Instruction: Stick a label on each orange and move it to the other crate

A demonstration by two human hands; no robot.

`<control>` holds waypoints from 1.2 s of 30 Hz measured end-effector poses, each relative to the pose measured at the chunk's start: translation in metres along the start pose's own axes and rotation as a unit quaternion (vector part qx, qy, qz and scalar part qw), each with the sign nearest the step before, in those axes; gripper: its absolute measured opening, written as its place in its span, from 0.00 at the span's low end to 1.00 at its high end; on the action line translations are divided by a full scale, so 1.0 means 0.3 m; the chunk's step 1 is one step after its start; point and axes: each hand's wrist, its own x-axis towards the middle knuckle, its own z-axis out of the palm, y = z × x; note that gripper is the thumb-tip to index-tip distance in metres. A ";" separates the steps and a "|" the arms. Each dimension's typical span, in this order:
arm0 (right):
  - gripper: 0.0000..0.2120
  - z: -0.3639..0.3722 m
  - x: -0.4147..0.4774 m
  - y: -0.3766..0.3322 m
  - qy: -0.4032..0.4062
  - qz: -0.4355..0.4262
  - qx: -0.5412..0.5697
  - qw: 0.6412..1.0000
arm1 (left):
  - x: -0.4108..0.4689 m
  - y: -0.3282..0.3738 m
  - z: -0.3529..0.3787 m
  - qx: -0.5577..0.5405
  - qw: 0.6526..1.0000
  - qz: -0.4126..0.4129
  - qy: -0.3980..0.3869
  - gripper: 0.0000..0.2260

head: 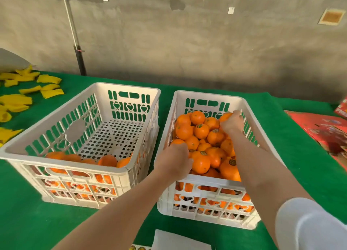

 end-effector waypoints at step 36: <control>0.11 0.070 -0.750 -0.271 -0.119 -0.459 -0.091 0.876 | 0.127 -0.567 -0.191 0.050 0.900 0.003 -0.433 0.21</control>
